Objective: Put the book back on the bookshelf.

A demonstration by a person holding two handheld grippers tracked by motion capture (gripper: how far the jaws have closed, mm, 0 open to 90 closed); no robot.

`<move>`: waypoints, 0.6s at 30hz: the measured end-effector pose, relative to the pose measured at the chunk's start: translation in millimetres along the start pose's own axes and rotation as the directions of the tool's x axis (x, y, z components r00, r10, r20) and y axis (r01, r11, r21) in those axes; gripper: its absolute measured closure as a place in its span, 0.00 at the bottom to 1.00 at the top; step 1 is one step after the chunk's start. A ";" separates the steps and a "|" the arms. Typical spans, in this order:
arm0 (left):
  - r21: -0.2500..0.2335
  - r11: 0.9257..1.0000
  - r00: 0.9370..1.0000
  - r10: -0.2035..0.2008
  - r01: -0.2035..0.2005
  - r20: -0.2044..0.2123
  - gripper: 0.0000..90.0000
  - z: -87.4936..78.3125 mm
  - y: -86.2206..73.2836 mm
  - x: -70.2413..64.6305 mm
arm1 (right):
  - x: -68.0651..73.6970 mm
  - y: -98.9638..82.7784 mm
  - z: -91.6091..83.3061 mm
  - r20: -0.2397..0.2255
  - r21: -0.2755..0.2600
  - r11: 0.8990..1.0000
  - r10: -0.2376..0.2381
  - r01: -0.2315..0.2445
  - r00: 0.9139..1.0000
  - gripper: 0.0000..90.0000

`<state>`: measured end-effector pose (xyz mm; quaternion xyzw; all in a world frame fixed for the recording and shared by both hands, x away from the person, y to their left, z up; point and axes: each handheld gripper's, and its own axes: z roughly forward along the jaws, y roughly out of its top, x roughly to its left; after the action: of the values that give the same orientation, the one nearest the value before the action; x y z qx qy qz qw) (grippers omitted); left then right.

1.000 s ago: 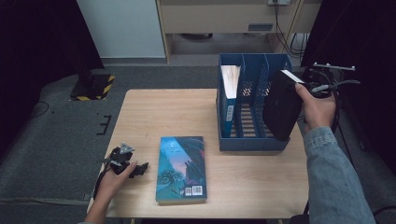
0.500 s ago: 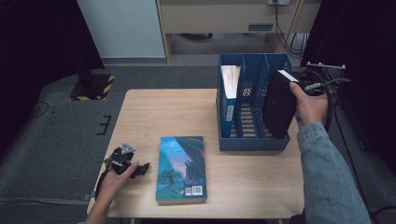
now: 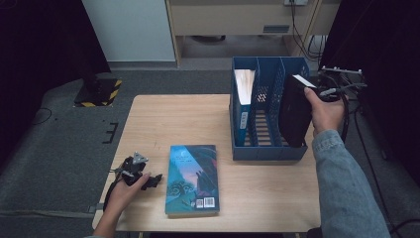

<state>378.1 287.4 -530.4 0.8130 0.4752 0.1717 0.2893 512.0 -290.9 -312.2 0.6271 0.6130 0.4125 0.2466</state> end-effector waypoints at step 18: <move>-0.004 1.000 1.000 0.014 -0.014 0.011 0.00 0.1 -0.2 0.9 | 21.9 -6.7 5.7 0.028 -0.025 0.996 -0.081 0.082 0.996 0.58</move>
<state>378.4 288.3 -530.6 0.8168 0.4675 0.1701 0.2921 510.9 -267.7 -316.0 0.6038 0.6291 0.4018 0.2796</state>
